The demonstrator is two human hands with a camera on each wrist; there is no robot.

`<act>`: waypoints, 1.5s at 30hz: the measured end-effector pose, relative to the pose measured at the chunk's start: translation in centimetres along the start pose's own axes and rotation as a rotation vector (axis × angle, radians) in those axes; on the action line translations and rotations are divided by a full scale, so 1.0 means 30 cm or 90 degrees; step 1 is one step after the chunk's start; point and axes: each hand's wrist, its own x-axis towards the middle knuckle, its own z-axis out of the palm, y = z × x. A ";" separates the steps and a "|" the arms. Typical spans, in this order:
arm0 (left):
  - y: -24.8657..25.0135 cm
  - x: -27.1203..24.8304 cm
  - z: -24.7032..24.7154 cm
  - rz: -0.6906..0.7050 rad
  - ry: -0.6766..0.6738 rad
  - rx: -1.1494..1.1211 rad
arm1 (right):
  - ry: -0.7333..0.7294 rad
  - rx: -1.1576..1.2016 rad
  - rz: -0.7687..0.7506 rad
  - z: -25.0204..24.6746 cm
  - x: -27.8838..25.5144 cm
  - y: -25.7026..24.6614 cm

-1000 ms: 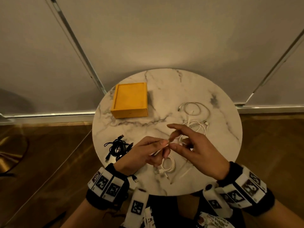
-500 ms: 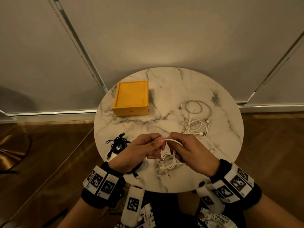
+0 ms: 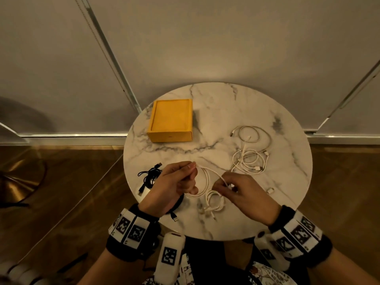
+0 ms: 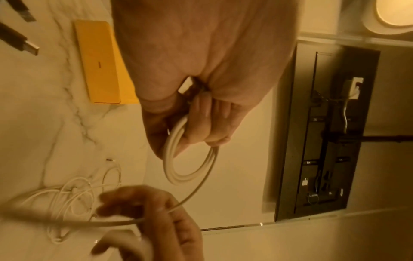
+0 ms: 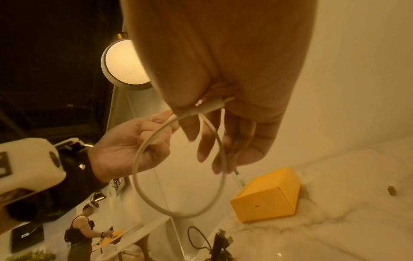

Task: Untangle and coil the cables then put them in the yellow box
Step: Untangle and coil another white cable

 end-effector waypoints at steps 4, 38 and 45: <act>0.000 0.000 0.002 -0.008 0.012 -0.062 | -0.059 -0.201 0.007 0.026 0.029 0.007; -0.077 0.003 -0.004 0.116 0.141 -0.051 | -0.220 0.217 0.134 0.163 -0.124 -0.163; -0.121 0.003 0.031 0.118 0.146 -0.015 | -0.376 0.317 0.215 0.141 -0.124 -0.161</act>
